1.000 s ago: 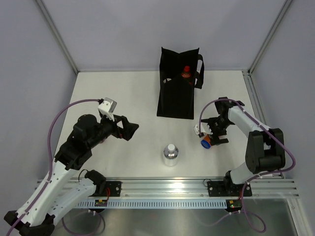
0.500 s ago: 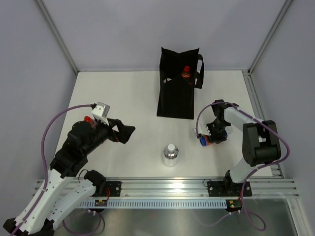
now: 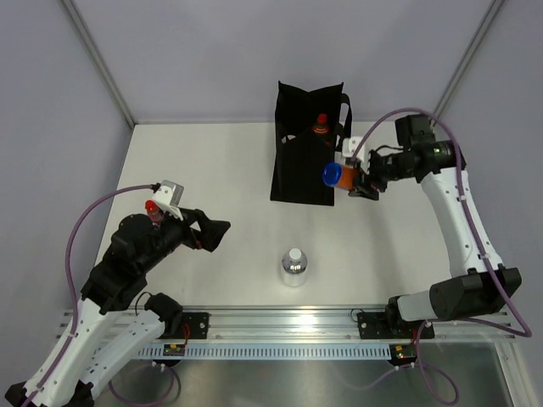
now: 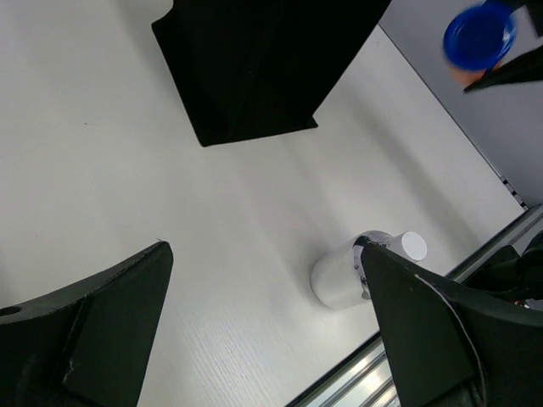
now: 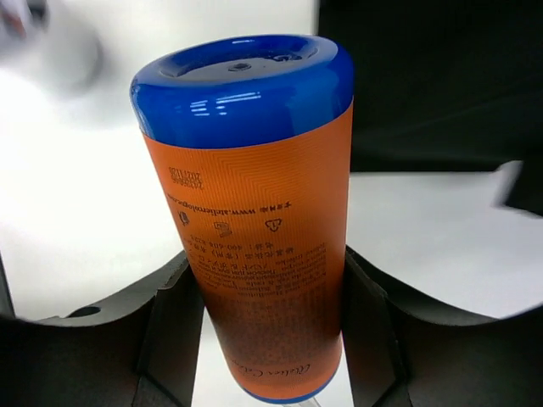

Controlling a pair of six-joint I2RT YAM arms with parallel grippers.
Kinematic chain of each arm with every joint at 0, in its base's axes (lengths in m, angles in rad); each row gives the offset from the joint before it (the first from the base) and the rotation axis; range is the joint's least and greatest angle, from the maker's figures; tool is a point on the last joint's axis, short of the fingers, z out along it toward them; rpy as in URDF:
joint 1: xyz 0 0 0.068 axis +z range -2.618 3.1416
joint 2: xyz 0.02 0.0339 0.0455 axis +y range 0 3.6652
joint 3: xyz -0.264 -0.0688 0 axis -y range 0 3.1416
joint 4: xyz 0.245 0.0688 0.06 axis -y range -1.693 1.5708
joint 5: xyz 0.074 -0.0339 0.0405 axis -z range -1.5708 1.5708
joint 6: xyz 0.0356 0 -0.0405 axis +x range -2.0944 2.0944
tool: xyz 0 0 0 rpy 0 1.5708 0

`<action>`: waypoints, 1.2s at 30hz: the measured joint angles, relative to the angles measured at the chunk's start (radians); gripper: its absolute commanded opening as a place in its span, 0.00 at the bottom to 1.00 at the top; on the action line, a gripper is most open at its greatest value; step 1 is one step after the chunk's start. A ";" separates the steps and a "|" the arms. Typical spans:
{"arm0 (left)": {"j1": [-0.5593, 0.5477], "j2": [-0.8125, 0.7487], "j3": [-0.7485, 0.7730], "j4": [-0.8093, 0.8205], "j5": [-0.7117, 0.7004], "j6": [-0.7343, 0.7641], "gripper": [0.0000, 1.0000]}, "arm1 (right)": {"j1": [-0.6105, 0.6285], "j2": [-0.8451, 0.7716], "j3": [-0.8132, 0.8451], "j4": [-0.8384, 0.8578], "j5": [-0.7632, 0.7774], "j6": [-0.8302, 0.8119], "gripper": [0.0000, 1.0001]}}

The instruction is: Place the personal care products into the canvas bag

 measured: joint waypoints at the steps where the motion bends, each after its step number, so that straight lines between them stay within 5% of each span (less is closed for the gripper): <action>1: 0.000 0.000 0.000 0.000 0.000 -0.003 0.99 | 0.001 -0.003 0.083 0.003 -0.053 0.083 0.00; 8: 0.000 0.001 -0.011 0.000 0.001 -0.036 0.99 | 0.022 0.100 0.436 0.373 -0.208 0.836 0.00; 11: 0.000 0.001 -0.011 0.000 0.001 -0.049 0.99 | 0.056 0.252 0.612 0.559 -0.137 1.117 0.00; 16: 0.000 0.002 -0.022 0.013 0.001 -0.062 0.99 | 0.122 0.510 0.822 0.758 0.057 1.346 0.00; 22: 0.000 0.017 -0.027 0.016 0.002 -0.064 0.99 | 0.154 0.710 0.845 0.814 0.248 1.394 0.00; 30: 0.000 0.016 -0.032 0.014 0.002 -0.044 0.99 | 0.155 0.623 0.451 0.815 0.286 1.173 0.00; 36: 0.000 0.014 -0.061 0.006 0.005 -0.042 0.99 | 0.158 0.674 0.655 0.574 0.269 0.965 0.04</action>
